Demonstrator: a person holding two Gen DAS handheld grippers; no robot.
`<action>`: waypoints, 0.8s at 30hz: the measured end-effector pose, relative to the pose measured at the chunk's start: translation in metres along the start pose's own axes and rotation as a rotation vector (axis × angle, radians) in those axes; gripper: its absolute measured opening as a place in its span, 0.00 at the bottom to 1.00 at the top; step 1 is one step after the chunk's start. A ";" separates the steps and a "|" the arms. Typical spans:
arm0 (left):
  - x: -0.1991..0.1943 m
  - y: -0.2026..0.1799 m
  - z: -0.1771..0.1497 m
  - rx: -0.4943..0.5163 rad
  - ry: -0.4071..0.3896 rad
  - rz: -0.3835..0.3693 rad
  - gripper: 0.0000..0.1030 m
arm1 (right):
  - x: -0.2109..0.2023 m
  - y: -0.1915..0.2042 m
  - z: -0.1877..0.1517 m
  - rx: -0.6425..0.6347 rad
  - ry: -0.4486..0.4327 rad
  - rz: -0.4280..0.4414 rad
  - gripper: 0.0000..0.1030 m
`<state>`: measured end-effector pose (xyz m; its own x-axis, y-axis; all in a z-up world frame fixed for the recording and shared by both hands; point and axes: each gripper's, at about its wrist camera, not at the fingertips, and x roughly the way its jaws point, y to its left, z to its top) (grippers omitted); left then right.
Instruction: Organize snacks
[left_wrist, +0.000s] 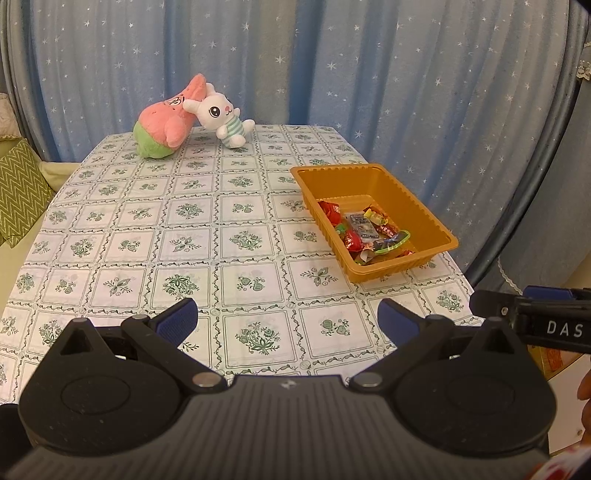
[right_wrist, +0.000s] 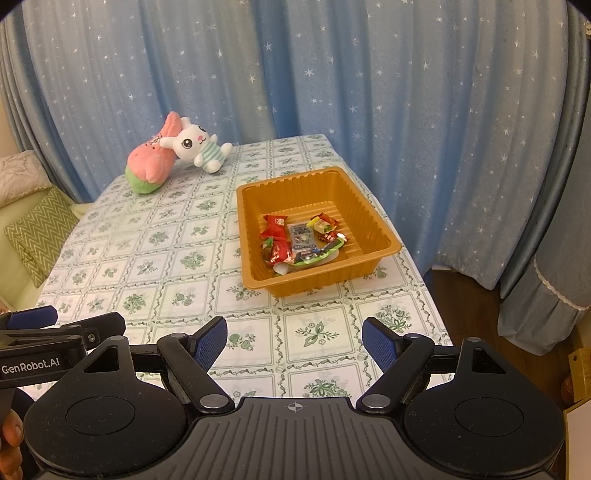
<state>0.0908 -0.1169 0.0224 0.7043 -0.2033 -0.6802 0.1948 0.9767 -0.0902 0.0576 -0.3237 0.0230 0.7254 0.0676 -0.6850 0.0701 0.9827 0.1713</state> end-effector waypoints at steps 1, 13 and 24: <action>0.000 0.000 0.000 0.001 0.000 0.000 1.00 | 0.000 0.000 0.000 0.000 0.000 0.000 0.78; 0.001 -0.001 0.000 0.001 0.000 0.000 1.00 | 0.000 0.000 0.000 0.000 0.002 0.000 0.78; 0.002 -0.002 -0.002 0.001 0.000 -0.005 1.00 | 0.000 0.000 -0.001 0.000 0.002 0.001 0.78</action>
<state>0.0904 -0.1196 0.0194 0.7033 -0.2083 -0.6797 0.1993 0.9755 -0.0927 0.0571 -0.3238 0.0226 0.7240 0.0693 -0.6864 0.0691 0.9827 0.1721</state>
